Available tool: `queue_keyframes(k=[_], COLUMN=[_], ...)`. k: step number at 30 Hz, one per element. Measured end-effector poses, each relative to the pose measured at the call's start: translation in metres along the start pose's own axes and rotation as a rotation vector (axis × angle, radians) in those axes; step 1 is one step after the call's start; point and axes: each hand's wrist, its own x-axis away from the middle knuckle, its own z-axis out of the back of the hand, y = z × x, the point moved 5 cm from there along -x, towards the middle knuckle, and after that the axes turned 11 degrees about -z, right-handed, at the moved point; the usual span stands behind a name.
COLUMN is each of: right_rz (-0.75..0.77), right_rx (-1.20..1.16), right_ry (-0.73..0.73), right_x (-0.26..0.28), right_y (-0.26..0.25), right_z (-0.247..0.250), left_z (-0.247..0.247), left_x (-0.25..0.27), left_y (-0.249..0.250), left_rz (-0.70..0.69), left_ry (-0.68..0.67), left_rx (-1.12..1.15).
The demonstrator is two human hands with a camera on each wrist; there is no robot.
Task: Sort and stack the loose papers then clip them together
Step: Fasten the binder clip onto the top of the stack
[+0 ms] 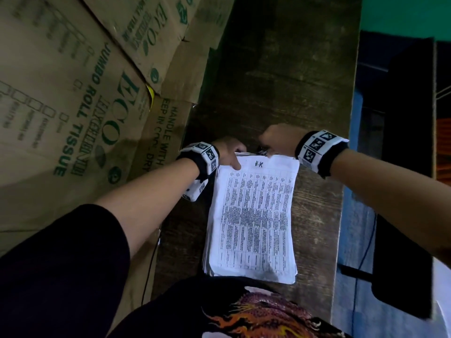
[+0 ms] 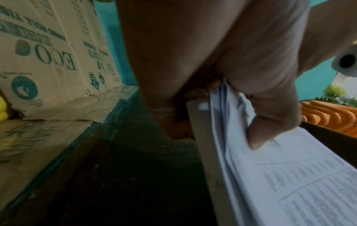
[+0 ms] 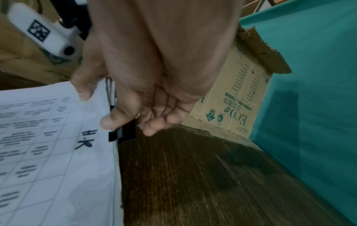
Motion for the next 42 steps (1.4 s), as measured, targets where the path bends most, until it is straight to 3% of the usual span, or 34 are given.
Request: queue_keyframes(k=[6,27,32,36,39,41,42], right_rz=[0.046,0.082,0.026,-0.174,-0.262,-0.276,-0.276], right_rx=[0.045,0.266,-0.003,-0.466,-0.728,-0.804,-0.801], right_ry=[0.068,-0.026,0.152,0.170,0.429,0.591,0.604], right_x=[0.011,0.016,0.016,0.020,0.035,0.046,0.051], right_y=[-0.005,-0.016,-0.004,0.013,0.012,0.001,-0.007], right_z=[0.004,-0.006,-0.008,-0.028,-0.044,-0.065,-0.078], left_z=[0.000,-0.004,-0.007,-0.020,-0.046,-0.053,-0.053], left_x=[0.003,0.022,0.026,0.037,0.045,0.045,0.044], left_y=[0.007,0.021,0.006,-0.017,-0.016,-0.012,-0.010], left_rz=[-0.003,-0.116,-0.065,0.043,0.181,0.180,0.167], left_ry=[0.002,0.096,0.198,0.502,0.654,0.713,0.734], left_rx=[0.005,0.161,0.351,0.761,1.054,1.084,1.074])
